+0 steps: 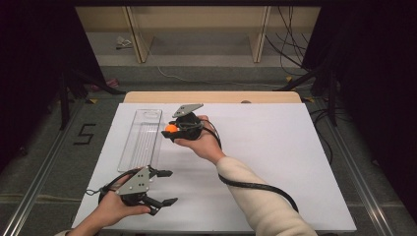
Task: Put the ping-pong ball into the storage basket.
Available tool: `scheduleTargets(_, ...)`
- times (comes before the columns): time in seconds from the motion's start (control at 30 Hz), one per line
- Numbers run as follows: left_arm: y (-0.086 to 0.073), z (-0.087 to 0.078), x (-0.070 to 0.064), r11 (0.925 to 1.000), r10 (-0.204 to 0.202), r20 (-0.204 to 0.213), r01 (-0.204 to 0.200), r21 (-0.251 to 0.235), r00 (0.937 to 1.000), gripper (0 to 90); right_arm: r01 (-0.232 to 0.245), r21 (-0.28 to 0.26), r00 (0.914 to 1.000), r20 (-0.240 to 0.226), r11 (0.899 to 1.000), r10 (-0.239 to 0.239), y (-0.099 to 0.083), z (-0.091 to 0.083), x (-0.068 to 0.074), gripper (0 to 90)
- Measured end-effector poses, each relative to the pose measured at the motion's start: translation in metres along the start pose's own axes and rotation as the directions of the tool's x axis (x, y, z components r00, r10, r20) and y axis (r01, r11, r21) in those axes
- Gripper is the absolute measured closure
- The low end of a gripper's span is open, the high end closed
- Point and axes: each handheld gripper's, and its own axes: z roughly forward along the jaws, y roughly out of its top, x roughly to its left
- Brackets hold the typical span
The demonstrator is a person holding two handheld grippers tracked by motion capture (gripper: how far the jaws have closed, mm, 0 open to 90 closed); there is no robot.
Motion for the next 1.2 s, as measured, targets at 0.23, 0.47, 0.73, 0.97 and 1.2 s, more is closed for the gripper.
scheduleTargets(0.23,0.0,0.0,0.0,1.0,-0.001,0.0,0.001,0.002,1.0,20.2,0.002,0.003,1.0,-0.001,1.0,-0.002,0.002,0.002,0.0,51.4)
scheduleTargets(0.47,0.0,0.0,0.0,1.0,0.001,-0.001,-0.001,0.001,1.0,20.2,0.007,0.006,1.0,-0.006,1.0,-0.007,0.004,0.004,0.001,51.3)
scheduleTargets(0.73,0.0,0.0,0.0,1.0,0.001,0.002,-0.001,0.002,1.0,20.2,0.009,0.009,0.9999,-0.012,1.0,-0.009,0.007,0.009,0.003,51.3)
scheduleTargets(0.97,0.0,0.001,-0.001,1.0,0.002,0.003,-0.002,0.003,1.0,20.2,0.012,0.018,0.9997,-0.02,1.0,-0.012,0.008,0.013,0.005,51.3)
scheduleTargets(1.2,0.0,0.001,-0.001,1.0,0.002,0.005,-0.002,0.004,1.0,20.2,0.015,0.02,0.9996,-0.024,1.0,-0.014,0.009,0.015,0.006,51.3)
